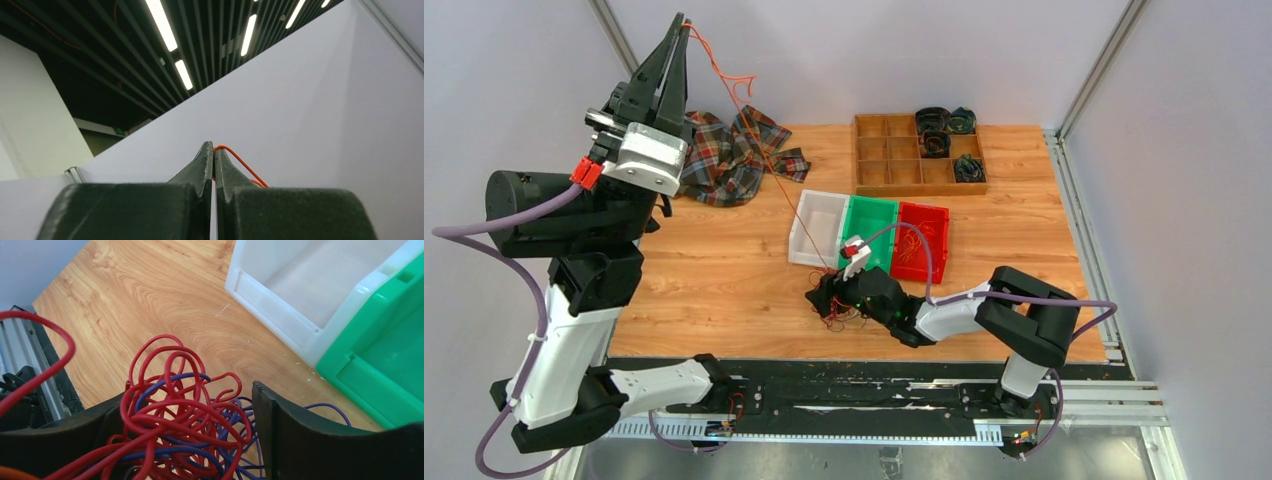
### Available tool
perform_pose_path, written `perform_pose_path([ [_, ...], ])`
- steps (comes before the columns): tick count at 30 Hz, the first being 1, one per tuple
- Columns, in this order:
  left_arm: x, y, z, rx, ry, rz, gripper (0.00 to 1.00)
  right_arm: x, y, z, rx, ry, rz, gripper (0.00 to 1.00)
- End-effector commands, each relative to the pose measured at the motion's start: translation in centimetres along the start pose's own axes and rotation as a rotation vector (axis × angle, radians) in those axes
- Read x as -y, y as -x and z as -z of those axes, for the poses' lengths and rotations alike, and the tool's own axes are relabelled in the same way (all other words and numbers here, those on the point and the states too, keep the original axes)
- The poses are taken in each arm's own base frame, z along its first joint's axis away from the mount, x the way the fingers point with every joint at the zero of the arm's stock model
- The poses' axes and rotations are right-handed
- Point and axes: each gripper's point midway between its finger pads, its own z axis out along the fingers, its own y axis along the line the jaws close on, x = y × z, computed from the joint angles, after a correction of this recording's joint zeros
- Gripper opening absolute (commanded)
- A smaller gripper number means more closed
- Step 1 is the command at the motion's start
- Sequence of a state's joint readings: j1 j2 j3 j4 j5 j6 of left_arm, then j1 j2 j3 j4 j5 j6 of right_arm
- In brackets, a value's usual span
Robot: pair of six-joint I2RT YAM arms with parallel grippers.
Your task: Untangle the cables
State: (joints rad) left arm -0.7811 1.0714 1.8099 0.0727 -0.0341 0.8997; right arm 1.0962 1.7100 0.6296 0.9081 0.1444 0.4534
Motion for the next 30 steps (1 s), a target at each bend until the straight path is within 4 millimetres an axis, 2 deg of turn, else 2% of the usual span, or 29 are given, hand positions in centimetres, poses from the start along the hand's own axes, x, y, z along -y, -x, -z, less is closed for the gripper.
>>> perform_pose_path([
  [1, -5.1, 3.4, 0.1, 0.114, 0.182, -0.075, 0.01, -0.8, -0.8, 0.5, -0.015, 0.031, 0.013, 0.79],
  [3, -5.7, 3.3, 0.0, 0.092, 0.19, -0.075, 0.01, -1.3, 0.5, 0.9, 0.019, 0.05, 0.021, 0.82],
  [4, -4.9, 2.7, 0.0, 0.064, 0.157, -0.07, 0.01, -1.7, 1.6, 1.1, 0.039, 0.057, 0.031, 0.83],
  [7, -0.3, -0.3, 1.3, -0.029, -0.02, -0.069, 0.01, -3.0, 5.6, 2.0, 0.111, 0.076, 0.072, 0.84],
  [11, 5.7, -5.1, 5.0, -0.173, -0.202, -0.055, 0.0, -4.7, 11.3, 4.0, 0.235, 0.108, 0.109, 0.85],
  [14, 9.0, -8.7, 8.2, -0.283, -0.298, -0.094, 0.01, -5.2, 13.4, 4.9, 0.283, 0.116, 0.128, 0.85],
  [17, 10.8, -10.9, 10.6, -0.361, -0.349, -0.117, 0.01, -5.4, 14.0, 5.2, 0.294, 0.117, 0.137, 0.84],
  [21, 11.0, -12.0, 12.1, -0.409, -0.37, -0.155, 0.01, -5.0, 13.8, 5.5, 0.293, 0.106, 0.127, 0.82],
  [25, 9.9, -12.5, 12.6, -0.447, -0.344, -0.219, 0.01, -3.9, 12.8, 5.5, 0.26, 0.074, 0.122, 0.79],
  [30, 8.1, -11.1, 11.8, -0.408, -0.309, -0.243, 0.01, -2.0, 10.3, 4.7, 0.186, 0.034, 0.147, 0.75],
])
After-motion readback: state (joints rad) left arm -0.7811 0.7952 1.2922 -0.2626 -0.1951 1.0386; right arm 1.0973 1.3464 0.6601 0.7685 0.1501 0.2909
